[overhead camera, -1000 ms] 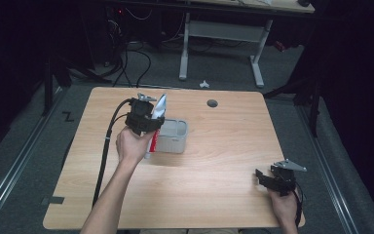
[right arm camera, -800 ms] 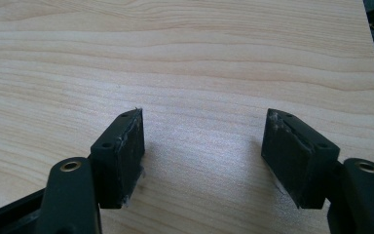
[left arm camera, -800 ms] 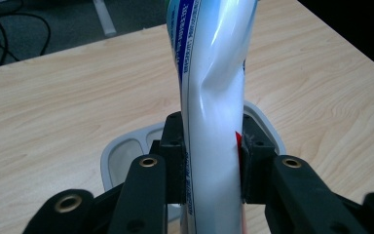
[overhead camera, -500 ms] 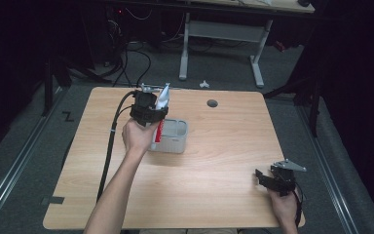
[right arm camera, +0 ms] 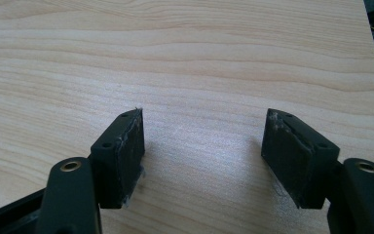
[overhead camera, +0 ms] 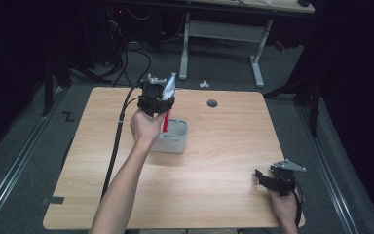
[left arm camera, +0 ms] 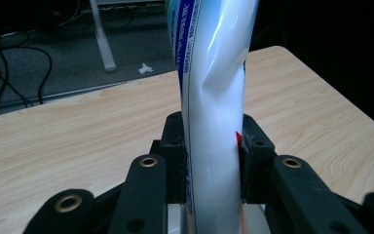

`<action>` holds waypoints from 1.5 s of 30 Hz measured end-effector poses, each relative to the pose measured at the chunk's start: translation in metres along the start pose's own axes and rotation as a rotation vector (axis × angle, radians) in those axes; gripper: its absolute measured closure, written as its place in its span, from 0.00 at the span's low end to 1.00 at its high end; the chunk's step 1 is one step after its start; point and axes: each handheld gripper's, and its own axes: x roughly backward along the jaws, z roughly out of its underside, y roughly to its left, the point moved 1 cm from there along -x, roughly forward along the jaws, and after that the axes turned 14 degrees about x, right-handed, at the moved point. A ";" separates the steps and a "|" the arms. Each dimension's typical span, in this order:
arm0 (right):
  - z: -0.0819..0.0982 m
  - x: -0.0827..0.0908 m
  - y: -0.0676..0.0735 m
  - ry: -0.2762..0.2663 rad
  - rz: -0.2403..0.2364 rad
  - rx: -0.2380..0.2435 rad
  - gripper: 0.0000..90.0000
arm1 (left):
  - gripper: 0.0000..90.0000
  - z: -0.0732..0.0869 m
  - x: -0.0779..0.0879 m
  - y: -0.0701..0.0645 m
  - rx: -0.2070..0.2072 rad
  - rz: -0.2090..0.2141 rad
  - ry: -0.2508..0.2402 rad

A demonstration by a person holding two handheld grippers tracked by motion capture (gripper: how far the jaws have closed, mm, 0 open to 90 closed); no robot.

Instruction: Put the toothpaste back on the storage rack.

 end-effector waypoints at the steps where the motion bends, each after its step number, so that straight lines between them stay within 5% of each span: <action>1: 0.000 0.000 0.000 -0.001 0.000 0.003 0.36 | 0.78 0.000 -0.002 0.000 -0.002 -0.002 -0.002; 21: 0.000 0.000 0.001 -0.002 -0.005 0.006 0.36 | 0.77 0.002 -0.031 0.001 -0.019 -0.037 -0.052; 45: 0.000 0.000 0.001 -0.003 -0.005 0.015 0.36 | 0.76 0.017 -0.033 0.008 -0.037 -0.065 -0.027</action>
